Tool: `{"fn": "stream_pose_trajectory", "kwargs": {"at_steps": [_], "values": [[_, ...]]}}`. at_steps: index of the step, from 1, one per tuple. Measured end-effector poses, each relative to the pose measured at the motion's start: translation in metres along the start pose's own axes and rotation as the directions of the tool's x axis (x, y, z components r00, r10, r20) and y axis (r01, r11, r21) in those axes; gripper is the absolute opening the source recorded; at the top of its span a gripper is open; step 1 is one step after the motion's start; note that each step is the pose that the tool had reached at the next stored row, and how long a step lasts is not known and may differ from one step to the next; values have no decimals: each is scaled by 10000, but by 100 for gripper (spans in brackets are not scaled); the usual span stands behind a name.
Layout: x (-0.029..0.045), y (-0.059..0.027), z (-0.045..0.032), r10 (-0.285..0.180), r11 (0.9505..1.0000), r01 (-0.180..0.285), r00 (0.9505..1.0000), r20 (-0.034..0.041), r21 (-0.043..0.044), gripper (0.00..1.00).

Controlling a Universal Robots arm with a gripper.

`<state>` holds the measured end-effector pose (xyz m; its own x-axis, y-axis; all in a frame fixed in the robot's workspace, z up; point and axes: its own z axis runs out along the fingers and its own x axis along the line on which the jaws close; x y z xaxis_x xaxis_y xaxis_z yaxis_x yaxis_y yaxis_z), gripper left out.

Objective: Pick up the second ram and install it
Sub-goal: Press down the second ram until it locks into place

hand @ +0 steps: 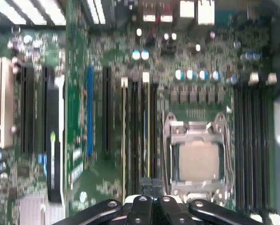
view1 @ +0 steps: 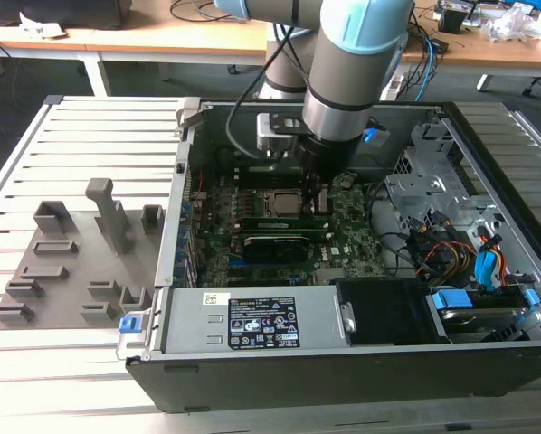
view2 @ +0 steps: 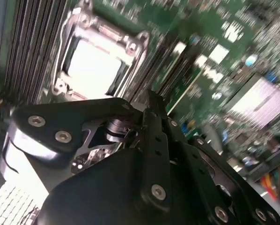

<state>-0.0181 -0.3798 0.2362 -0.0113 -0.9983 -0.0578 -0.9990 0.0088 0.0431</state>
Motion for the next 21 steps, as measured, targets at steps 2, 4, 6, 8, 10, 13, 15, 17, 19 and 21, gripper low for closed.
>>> {"fn": "stream_pose_trajectory", "kwargs": {"at_steps": [2,4,6,8,10,13,15,17,19,21], "values": [[3,186,13,-3,10000,3,10000,0,30,11],[4,301,23,-4,10000,4,10000,0,54,11],[7,500,45,-6,9999,6,10000,0,108,11],[10,547,76,-7,9999,7,10000,-3,112,11],[11,561,102,-7,9999,7,10000,0,111,11],[10,561,103,-7,9999,7,10000,5,114,11],[7,520,58,-6,10000,6,10000,5,99,11],[5,257,46,7,9999,-7,10000,10,-148,11],[2,153,17,10,9998,-10,10000,8,-204,11],[-11,150,-191,13,9998,-12,10000,11,-203,11]]}}
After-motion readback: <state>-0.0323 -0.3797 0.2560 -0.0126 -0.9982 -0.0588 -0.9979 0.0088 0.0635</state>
